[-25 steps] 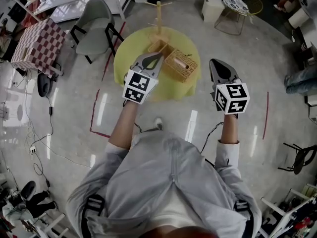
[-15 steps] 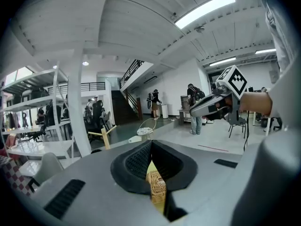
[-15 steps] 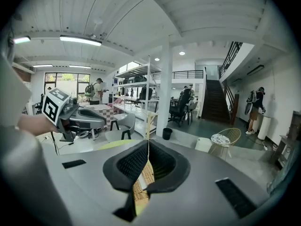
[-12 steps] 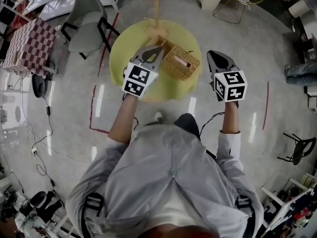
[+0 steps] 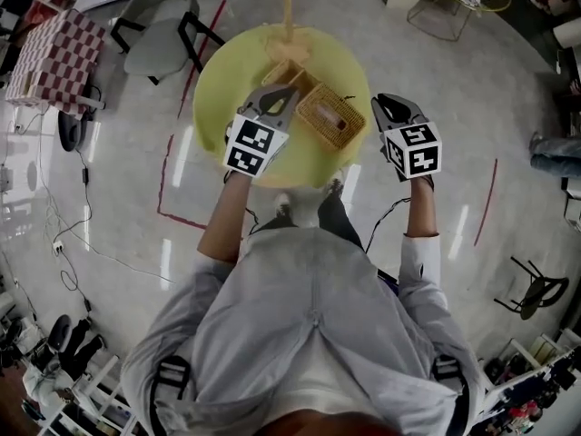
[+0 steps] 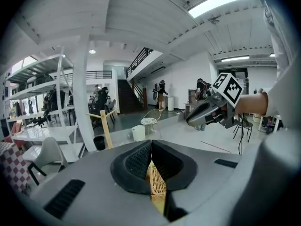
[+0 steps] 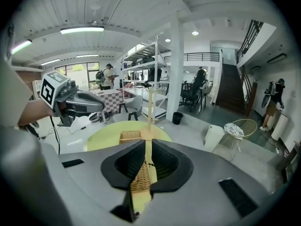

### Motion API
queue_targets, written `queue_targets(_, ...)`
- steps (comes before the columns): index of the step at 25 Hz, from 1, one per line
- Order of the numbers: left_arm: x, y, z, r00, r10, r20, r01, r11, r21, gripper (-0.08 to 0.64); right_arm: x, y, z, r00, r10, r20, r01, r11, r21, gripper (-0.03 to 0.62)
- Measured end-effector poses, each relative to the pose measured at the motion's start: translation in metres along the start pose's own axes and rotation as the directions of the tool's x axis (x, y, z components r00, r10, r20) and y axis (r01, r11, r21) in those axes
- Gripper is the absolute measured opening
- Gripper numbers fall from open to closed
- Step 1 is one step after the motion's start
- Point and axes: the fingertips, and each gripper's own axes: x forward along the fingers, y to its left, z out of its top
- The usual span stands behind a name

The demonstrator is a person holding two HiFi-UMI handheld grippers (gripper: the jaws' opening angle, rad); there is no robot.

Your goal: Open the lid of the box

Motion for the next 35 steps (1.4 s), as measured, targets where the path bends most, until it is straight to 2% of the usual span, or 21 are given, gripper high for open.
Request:
queue_targets(4,0.022,0.003,-0.015,0.997,0.049,-0.055,-0.051,0.997,-0.051,0.029,0.031,-0.012,-0.020,0.992,0.102,-0.068,-0.105,0.994,-0.033,0.077)
queue_targets(10,0.047,0.013,-0.037,0.987,0.099,-0.124,-0.112,0.988,-0.106,0.029,0.079,-0.023,-0.045,0.962,0.214,-0.170,-0.232,0.968,-0.097,0.086)
queue_targets(16,0.063,0.020,-0.062,0.970,0.151,-0.191,-0.181,0.972,-0.152,0.029,0.122,-0.026,-0.089,0.900,0.299,-0.317,-0.365,0.914,-0.176,0.103)
queue_targets(21,0.072,0.025,-0.077,0.956,0.185,-0.228,-0.229,0.956,-0.184,0.029,0.148,-0.027,-0.123,0.845,0.353,-0.401,-0.450,0.875,-0.178,0.110)
queue_targets(30,0.072,0.020,-0.104,0.931,0.228,-0.287,-0.295,0.930,-0.220,0.029,0.177,-0.015,-0.159,0.776,0.423,-0.468,-0.549,0.818,-0.170,0.110)
queue_targets(35,0.066,0.021,-0.115,0.922,0.240,-0.303,-0.316,0.919,-0.234,0.029,0.185,-0.016,-0.164,0.779,0.421,-0.465,-0.546,0.819,-0.175,0.044)
